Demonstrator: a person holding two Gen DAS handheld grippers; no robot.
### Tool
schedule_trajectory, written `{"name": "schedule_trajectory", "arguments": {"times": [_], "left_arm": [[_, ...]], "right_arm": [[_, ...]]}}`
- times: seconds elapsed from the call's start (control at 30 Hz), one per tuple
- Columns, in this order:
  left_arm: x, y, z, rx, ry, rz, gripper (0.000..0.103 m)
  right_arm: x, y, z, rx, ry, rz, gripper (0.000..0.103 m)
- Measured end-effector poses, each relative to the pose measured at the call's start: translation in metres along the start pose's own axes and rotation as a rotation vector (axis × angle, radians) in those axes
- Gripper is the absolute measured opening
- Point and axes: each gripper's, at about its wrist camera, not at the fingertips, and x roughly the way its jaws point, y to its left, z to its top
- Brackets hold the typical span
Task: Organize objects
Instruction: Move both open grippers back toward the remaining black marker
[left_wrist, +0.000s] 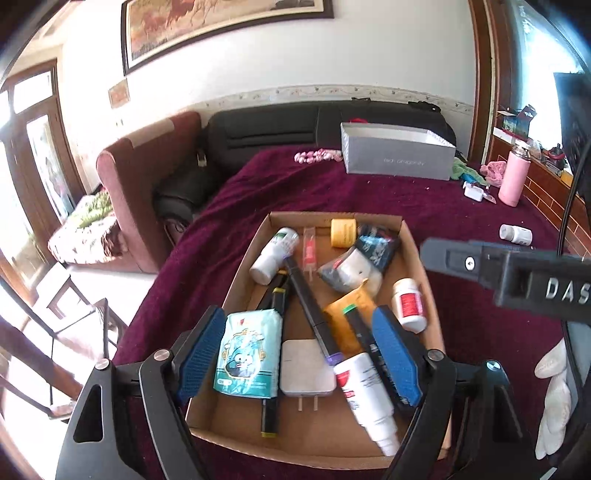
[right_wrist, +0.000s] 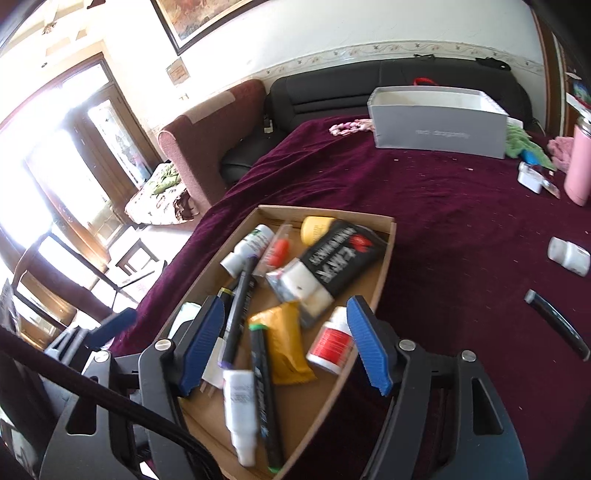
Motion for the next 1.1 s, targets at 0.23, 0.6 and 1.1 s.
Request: {"name": "schedule_trajectory", "arguments": {"times": [0.23,0.6,1.1], "left_arm": [[-0.015,-0.037,0.007,0.058,-0.029,-0.009,0.088],[-0.011,-0.122,0.013,0.204,-0.003,-0.071,0.088],[0.019,-0.207,0.01,0.359,0.075,-0.122,0.088]], "right_arm": [[-0.029,-0.035,-0.016,0.033,-0.036,-0.035,0.07],[-0.08,-0.128,-0.025,0.143,-0.089,-0.144,0.07],[-0.114,-0.272,-0.016,0.381,-0.122,-0.256,0.071]]}}
